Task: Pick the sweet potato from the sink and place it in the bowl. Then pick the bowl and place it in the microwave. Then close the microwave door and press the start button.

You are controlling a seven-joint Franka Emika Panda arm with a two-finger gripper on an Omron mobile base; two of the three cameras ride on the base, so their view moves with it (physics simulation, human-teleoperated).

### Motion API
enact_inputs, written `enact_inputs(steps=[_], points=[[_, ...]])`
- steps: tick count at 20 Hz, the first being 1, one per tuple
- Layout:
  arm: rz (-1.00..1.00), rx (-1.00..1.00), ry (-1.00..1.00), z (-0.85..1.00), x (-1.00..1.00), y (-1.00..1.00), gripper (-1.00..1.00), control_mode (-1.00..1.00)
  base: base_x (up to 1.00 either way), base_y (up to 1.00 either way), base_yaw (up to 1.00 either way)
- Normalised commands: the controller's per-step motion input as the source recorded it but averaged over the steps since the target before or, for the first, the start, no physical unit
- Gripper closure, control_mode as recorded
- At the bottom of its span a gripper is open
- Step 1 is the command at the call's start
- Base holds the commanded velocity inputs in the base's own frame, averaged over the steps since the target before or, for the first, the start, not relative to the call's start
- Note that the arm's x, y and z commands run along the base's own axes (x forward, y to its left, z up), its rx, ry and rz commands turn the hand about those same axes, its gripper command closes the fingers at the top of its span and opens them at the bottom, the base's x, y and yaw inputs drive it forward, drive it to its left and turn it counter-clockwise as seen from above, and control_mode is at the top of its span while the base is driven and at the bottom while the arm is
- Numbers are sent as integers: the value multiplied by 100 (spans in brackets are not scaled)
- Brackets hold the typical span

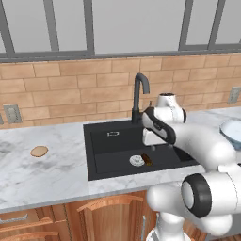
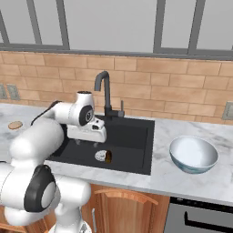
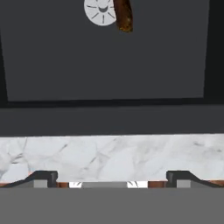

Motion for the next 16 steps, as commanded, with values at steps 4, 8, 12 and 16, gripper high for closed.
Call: enact_inputs(steps=[4,8,12,16], points=[[0,1,10,-73,58,-20,-100,-100,0,0,0],[0,5,6,-73,48,-28,-100,-100,0,0,0],[0,4,1,-64,54,-15,-100,-100,0,0,0],[0,1,0,-62,52,-5,-100,-100,0,0,0]])
